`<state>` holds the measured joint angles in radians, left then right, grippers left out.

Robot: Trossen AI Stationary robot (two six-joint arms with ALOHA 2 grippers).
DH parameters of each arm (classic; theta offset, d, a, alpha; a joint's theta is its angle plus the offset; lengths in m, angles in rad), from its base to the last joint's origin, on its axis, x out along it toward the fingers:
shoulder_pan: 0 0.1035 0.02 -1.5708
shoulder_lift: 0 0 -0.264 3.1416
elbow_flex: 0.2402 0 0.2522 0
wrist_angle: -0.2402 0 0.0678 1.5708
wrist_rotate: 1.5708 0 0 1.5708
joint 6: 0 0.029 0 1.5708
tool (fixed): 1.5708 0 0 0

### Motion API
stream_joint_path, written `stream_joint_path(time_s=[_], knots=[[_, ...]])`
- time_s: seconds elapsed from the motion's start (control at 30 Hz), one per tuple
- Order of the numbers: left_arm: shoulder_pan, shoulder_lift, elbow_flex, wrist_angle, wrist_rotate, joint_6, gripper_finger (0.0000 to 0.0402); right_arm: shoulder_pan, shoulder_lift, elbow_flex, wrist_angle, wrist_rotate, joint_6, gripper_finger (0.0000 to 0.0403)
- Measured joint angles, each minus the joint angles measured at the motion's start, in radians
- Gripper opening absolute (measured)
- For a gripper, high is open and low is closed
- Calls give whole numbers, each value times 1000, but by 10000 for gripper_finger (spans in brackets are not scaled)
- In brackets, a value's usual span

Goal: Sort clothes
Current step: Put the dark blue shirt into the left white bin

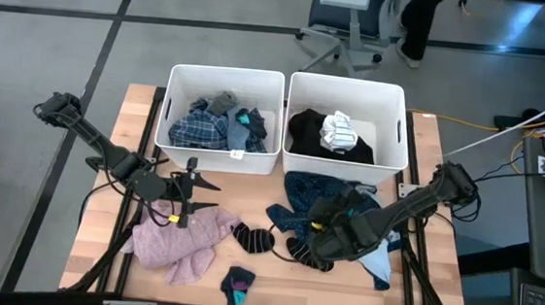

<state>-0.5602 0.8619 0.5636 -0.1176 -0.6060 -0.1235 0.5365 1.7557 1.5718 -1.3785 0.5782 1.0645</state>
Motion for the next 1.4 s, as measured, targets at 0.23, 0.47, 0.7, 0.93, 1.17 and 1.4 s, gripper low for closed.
stream_joint_path(time_s=[0.23,0.47,0.7,0.93,1.17,1.4], knots=[[0,0,0,3,0,13,180,-17,0,-183,186,-81,63,257],[0,0,0,1,0,7,180,-20,0,-278,194,-231,129,257],[0,0,0,1,0,1,180,-36,0,-351,431,-122,36,257],[0,0,0,0,0,1,180,-114,0,-452,573,-92,-4,257],[0,0,0,0,0,3,180,-191,-4,-624,814,-196,-37,257],[0,0,0,1,0,2,180,-210,-11,-737,953,-238,-54,195]])
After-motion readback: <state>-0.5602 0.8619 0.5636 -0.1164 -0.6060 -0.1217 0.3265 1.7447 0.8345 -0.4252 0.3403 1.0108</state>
